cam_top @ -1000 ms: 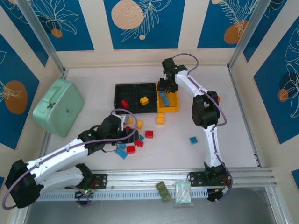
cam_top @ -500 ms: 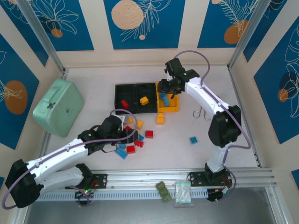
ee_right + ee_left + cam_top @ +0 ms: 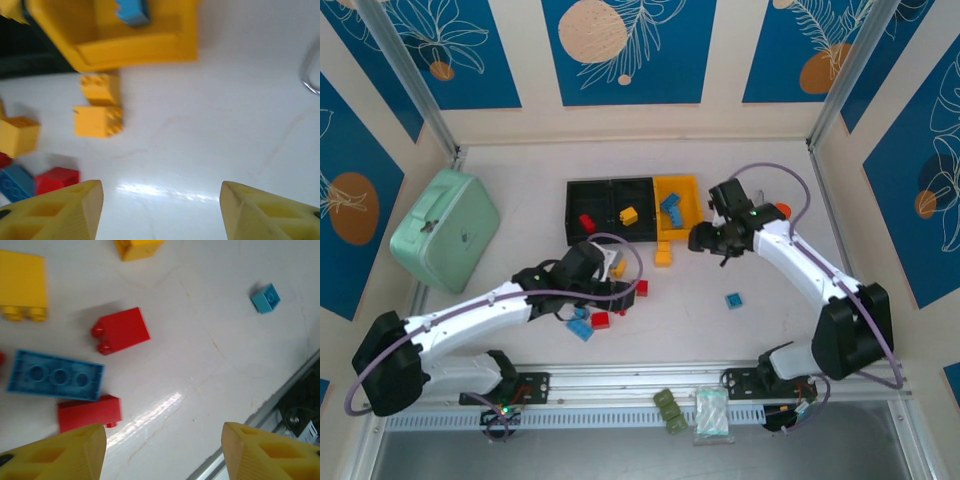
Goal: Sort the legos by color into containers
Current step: Move the lego to the bottom-right of the table.
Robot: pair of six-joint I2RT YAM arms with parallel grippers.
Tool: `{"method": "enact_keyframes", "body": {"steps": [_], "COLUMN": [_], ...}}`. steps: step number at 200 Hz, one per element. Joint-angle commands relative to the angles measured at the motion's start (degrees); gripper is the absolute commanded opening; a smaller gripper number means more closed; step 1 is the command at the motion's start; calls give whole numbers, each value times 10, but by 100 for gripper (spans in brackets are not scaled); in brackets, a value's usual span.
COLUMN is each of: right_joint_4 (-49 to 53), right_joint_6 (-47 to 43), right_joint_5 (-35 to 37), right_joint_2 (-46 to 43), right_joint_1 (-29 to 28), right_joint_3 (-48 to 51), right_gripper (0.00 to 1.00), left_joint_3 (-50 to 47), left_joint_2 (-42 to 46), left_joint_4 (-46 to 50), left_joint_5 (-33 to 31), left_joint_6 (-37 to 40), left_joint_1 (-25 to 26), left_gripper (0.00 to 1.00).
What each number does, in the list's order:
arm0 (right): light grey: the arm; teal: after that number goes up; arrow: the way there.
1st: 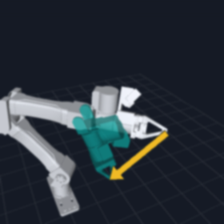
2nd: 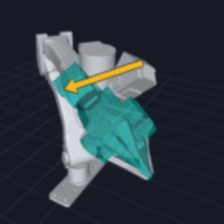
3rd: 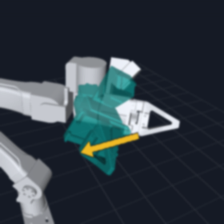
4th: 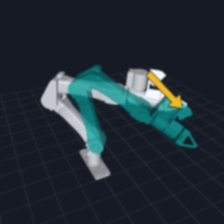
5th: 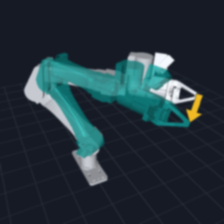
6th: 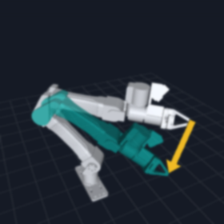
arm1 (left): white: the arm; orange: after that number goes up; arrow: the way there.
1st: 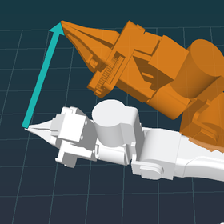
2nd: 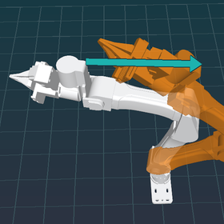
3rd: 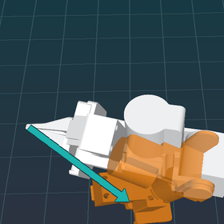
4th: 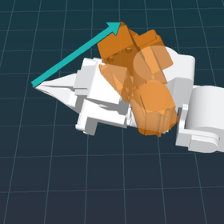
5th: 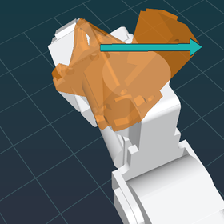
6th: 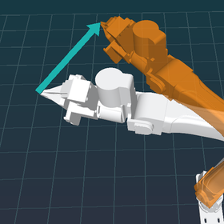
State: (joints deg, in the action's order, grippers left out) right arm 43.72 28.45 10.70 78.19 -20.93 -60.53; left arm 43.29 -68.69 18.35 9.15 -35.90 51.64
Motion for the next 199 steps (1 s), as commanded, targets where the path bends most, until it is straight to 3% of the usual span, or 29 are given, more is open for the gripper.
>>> {"method": "enact_keyframes", "body": {"steps": [1,37,75,124,175,199], "right_joint_4": [18,-9,-39,-38,-40,-27], "right_joint_6": [26,50,60,83,107,111], "right_joint_5": [-5,-21,-34,-43,-25,-9], "right_joint_2": [-42,-56,-31,-28,0,27], "right_joint_1": [32,74,78,37,-15,-38], "right_joint_3": [55,140,185,211,212,198], "right_gripper": [66,71,71,69,50,51], "left_joint_3": [28,58,63,44,41,39], "left_joint_2": [-34,-100,-122,-113,-117,-116], "left_joint_4": [-40,-56,-64,-68,-78,-78], "left_joint_5": [21,14,10,-1,2,3], "left_joint_6": [23,30,27,18,12,9], "left_joint_1": [29,67,79,80,80,80], "left_gripper": [63,63,63,63,63,63]}}
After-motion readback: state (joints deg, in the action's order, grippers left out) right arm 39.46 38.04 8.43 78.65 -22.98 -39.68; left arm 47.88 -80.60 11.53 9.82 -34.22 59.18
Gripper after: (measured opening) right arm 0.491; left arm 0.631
